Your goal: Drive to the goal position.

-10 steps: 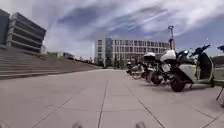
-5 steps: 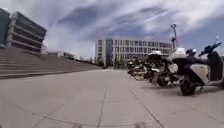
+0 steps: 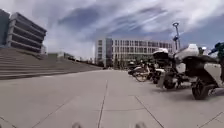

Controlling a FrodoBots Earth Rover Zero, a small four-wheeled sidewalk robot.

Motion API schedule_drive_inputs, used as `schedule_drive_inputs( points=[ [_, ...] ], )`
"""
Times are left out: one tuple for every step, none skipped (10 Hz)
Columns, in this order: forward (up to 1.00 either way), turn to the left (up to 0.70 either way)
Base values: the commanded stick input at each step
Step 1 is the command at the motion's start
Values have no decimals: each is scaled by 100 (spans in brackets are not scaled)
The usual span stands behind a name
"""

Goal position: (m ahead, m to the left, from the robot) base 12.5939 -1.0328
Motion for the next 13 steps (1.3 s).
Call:
schedule_drive_inputs(
  points=[
    [70, 0],
    [70, 0],
    [70, 0],
    [70, 0],
    [70, 0],
    [70, 0],
    [70, 0],
    [70, 0],
    [70, 0],
    [70, 0],
    [70, 0],
    [70, 0],
    [70, 0]
  ],
)
